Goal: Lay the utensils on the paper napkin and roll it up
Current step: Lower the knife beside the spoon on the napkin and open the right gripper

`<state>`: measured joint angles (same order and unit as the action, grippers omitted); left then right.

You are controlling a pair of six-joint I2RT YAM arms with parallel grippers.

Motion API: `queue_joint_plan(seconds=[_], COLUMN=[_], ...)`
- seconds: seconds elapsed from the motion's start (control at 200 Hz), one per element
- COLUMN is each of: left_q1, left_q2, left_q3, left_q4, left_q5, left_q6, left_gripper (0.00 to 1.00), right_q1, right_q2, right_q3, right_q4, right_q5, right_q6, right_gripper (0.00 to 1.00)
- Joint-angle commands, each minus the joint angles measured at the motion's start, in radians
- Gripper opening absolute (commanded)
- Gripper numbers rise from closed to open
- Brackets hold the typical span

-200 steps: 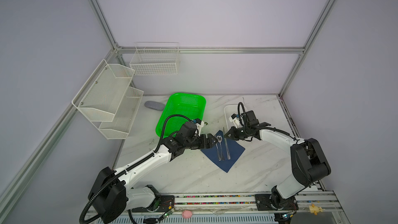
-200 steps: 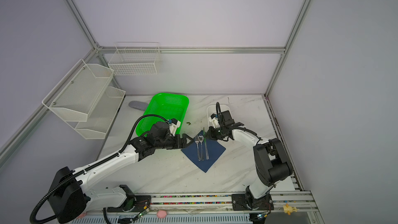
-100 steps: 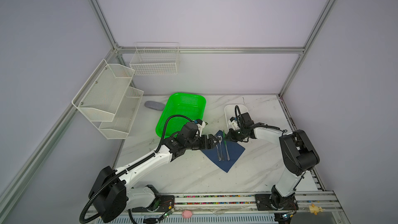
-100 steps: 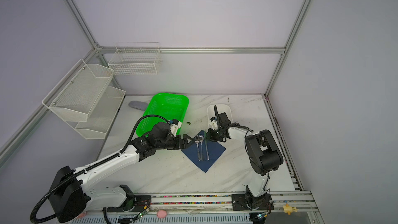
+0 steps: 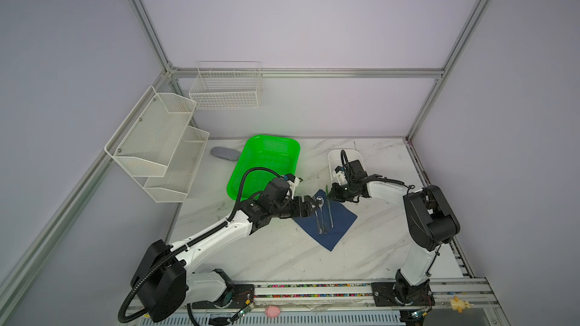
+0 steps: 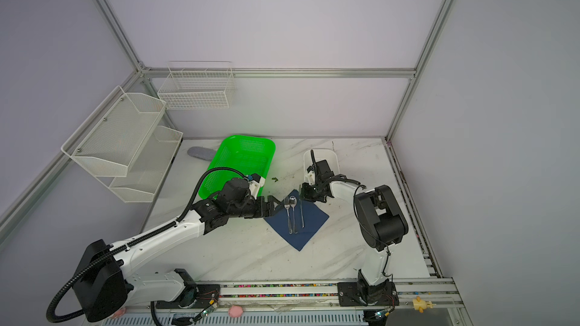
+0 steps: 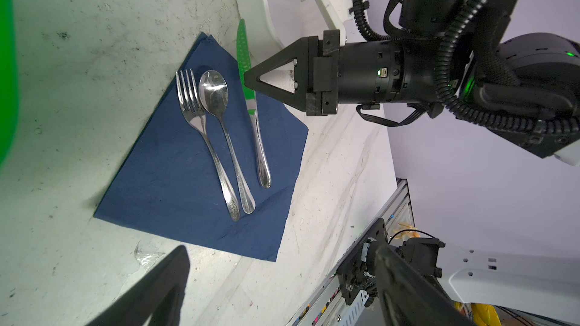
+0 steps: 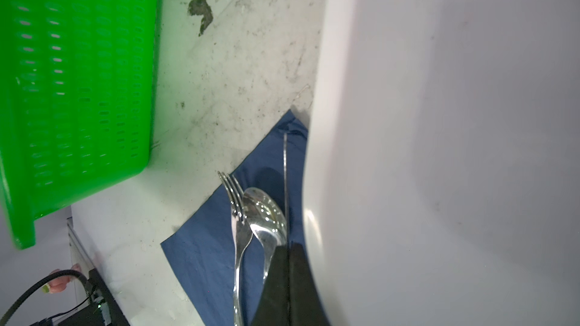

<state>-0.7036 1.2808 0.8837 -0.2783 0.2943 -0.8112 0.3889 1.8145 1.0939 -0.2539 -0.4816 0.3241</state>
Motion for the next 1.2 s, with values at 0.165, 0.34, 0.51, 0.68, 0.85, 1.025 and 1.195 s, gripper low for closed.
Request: queue_joint_plan(seconds=[0.165,0.34,0.51,0.68,0.85,1.025,1.195], left_q1=[-0.006,-0.006,-0.007,-0.006,-0.007,-0.007,-0.006], left_q2=[-0.008,-0.018,-0.019,-0.007,-0.001,-0.005,-0.006], left_q3=[-0.022,-0.029,-0.029,-0.02,-0.008,-0.012,-0.015], left_q4=[0.017,0.011,0.01,0.013,0.013,0.007,0.008], left_q5=[-0.009,-0.014,-0.018,-0.014,-0.008,-0.012,-0.01], left_q6=[0.007,0.008,0.009,0.01,0.015,0.018,0.017], left_gripper=[0.91,0.91,0.91,0.91,0.91,0.91,0.91], right_q1=[-0.012,-0.031,-0.021,0.043,0.055,0.057,0.056], right_q2=[-0.014,-0.055,-0.103,-0.08,-0.008,0.031,0.062], right_q3=[0.033,0.034,0.02,0.012,0.046,0.083,0.083], right_q4=[-0.091,-0.103,-0.097,-0.049,-0.068,-0.103,-0.108], right_q5=[0.172,0.135,0.011,-0.054,0.012,0.039,0.04], right_q6=[-0.006,-0.017,-0.005,0.035,0.038,0.018,0.03], right_gripper=[0.0,0.0,0.0,0.0,0.0,0.0,0.0])
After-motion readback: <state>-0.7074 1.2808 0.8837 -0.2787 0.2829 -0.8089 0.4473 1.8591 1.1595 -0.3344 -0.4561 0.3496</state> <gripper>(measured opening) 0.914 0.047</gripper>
